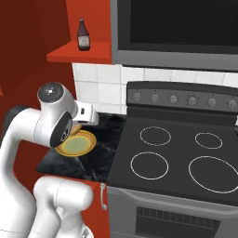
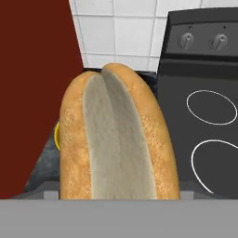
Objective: Move the hot dog bun to the plate on the dining table and place the condiment next to that plate. Then navigate to the fridge and take the sausage and place it on the plate as well.
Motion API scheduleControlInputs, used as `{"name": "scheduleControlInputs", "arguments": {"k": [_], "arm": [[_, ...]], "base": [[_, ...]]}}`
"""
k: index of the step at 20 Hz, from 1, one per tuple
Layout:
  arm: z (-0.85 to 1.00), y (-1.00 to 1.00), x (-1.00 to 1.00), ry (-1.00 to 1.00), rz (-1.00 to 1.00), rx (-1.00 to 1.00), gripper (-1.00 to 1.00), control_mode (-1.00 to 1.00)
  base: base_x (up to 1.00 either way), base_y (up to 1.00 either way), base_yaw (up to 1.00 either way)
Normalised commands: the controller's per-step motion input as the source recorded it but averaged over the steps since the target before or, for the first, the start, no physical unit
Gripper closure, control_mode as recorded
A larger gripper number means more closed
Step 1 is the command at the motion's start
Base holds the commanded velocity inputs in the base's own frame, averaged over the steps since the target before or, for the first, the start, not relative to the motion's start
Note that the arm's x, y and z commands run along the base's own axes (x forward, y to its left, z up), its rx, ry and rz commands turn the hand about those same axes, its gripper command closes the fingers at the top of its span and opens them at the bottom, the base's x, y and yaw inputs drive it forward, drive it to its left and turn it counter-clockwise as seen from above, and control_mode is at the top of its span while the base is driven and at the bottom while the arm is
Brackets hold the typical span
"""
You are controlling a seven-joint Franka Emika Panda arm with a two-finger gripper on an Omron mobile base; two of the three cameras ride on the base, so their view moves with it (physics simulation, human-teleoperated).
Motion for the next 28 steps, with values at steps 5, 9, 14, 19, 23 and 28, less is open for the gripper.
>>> {"name": "scheduleControlInputs", "arguments": {"k": [5,9,14,19,23,28], "arm": [[0.00,0.00,-0.09,-0.01,-0.03,0.00,1.00,1.00],[0.00,0.00,0.00,0.00,0.00,0.00,1.00,1.00],[0.00,0.00,0.00,0.00,0.00,0.00,1.00,1.00],[0.00,0.00,0.00,0.00,0.00,0.00,1.00,1.00],[0.00,0.00,0.00,0.00,0.00,0.00,1.00,1.00],[0.00,0.00,0.00,0.00,0.00,0.00,1.00,1.00]], "base": [[-0.09,0.00,-0.07],[-0.56,-0.20,-0.63],[-0.38,-0.04,-0.81],[-0.26,0.00,-0.89],[-0.16,0.00,-0.94],[-0.08,0.00,-0.96]]}}
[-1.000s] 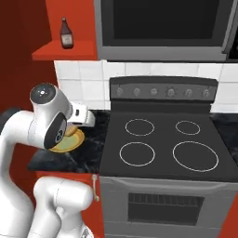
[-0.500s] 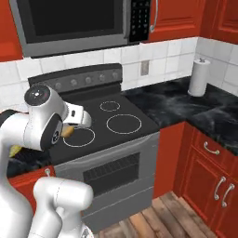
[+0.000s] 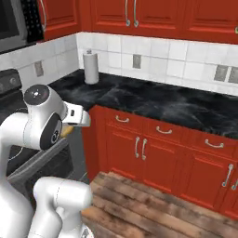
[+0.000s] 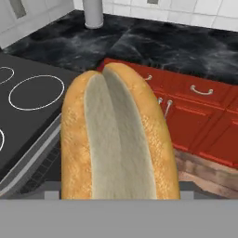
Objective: Move the hot dog bun to the plate on the dining table and place the condiment next to that plate. Then navigate to the fridge and take the sausage and place it on the plate as well.
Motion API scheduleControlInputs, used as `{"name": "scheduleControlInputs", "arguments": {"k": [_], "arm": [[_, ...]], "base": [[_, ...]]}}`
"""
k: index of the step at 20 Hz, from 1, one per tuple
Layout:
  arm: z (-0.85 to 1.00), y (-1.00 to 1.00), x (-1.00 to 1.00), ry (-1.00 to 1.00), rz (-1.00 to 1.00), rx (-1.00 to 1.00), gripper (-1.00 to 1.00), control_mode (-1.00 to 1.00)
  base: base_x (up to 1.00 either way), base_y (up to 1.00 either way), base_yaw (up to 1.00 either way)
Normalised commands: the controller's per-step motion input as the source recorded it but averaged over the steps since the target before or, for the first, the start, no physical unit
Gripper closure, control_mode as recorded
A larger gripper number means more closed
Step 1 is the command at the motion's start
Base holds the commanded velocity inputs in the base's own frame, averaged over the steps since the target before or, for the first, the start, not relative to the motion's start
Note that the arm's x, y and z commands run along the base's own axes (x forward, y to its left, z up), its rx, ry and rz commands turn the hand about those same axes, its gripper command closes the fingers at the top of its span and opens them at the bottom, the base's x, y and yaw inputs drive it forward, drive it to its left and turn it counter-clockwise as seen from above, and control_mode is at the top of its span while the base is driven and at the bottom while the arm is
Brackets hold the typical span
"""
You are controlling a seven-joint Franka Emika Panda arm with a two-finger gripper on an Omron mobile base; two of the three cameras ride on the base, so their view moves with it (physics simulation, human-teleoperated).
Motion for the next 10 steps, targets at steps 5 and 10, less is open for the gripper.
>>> {"name": "scheduleControlInputs", "arguments": {"k": [5,10], "arm": [[0.00,0.00,0.00,0.00,0.00,0.00,1.00,1.00],[0.00,0.00,0.00,0.00,0.00,0.00,1.00,1.00]], "base": [[-0.10,0.00,-0.95],[-0.15,-0.10,-0.87]]}}
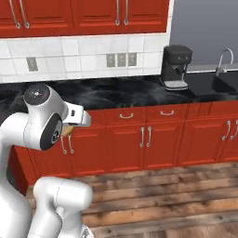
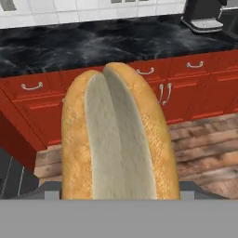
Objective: Move the hot dog bun to the plate on the dining table and place the condiment next to that plate. Then navigate to the fridge and take the sausage and place it on the plate as well.
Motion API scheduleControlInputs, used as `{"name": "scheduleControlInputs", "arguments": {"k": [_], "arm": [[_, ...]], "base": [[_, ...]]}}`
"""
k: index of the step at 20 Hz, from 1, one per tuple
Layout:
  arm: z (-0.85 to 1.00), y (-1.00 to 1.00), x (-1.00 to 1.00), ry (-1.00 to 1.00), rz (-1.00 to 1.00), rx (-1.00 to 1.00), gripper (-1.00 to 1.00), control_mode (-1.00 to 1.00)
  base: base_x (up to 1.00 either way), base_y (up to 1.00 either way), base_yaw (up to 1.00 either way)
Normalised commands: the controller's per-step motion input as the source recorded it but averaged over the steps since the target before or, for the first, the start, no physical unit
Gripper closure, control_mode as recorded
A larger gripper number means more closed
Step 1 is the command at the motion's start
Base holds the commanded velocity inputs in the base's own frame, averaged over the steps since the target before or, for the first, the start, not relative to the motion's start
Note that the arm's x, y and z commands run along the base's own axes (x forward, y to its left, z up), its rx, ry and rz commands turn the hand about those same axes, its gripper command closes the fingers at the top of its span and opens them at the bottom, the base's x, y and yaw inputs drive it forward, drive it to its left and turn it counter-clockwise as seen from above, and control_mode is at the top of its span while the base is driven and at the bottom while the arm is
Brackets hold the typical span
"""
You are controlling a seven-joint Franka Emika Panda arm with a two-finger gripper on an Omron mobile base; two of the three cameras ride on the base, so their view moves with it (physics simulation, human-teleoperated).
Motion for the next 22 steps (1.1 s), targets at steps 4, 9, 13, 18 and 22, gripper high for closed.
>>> {"name": "scheduleControlInputs", "arguments": {"k": [4,9,13,18,22], "arm": [[0.00,0.00,0.00,0.00,0.00,0.00,1.00,1.00],[0.00,0.00,0.00,0.00,0.00,0.00,1.00,1.00],[0.00,0.00,0.00,0.00,0.00,0.00,1.00,1.00],[0.00,0.00,0.00,0.00,0.00,0.00,1.00,1.00],[0.00,0.00,0.00,0.00,0.00,0.00,1.00,1.00]], "base": [[-0.20,-0.12,-0.86],[-0.24,-0.22,-0.81],[-0.09,-0.28,-0.78],[0.01,-0.46,-0.61],[0.21,-0.70,-0.44]]}}
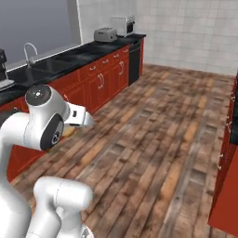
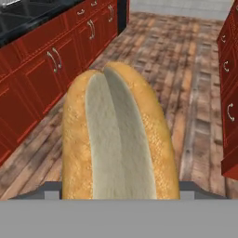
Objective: Move the hot dog bun to the plate on the dining table and place the condiment next to that plate. Then navigate to the fridge and take the sausage and place it on the plate as well.
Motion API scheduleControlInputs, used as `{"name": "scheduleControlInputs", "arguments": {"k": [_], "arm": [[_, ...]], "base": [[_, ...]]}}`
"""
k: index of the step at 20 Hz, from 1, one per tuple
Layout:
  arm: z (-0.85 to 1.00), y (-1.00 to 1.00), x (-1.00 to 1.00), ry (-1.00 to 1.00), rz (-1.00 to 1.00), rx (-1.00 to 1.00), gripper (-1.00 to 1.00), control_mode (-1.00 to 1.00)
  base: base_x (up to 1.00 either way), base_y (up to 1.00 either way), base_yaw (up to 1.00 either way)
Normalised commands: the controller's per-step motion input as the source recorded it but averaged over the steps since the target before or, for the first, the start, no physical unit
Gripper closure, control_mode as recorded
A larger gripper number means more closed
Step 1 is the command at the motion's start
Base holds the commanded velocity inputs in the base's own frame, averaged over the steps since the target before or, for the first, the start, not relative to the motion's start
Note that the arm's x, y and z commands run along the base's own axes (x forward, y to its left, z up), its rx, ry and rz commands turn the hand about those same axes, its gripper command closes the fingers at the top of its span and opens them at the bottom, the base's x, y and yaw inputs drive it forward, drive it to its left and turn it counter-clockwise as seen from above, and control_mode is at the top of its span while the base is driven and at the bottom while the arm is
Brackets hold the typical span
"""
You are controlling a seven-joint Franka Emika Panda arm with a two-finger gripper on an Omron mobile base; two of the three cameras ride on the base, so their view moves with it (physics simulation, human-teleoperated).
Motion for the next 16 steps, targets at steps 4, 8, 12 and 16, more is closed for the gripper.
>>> {"name": "scheduleControlInputs", "arguments": {"k": [4,8,12,16], "arm": [[0.00,0.00,0.00,0.00,0.00,0.00,1.00,1.00],[0.00,0.00,0.00,0.00,0.00,0.00,1.00,1.00],[0.00,0.00,0.00,0.00,0.00,0.00,1.00,1.00],[0.00,0.00,0.00,0.00,0.00,0.00,1.00,1.00]], "base": [[0.34,-0.66,-0.34],[0.42,-0.84,-0.17],[0.21,-1.00,-0.09],[0.20,-1.00,-0.08]]}}
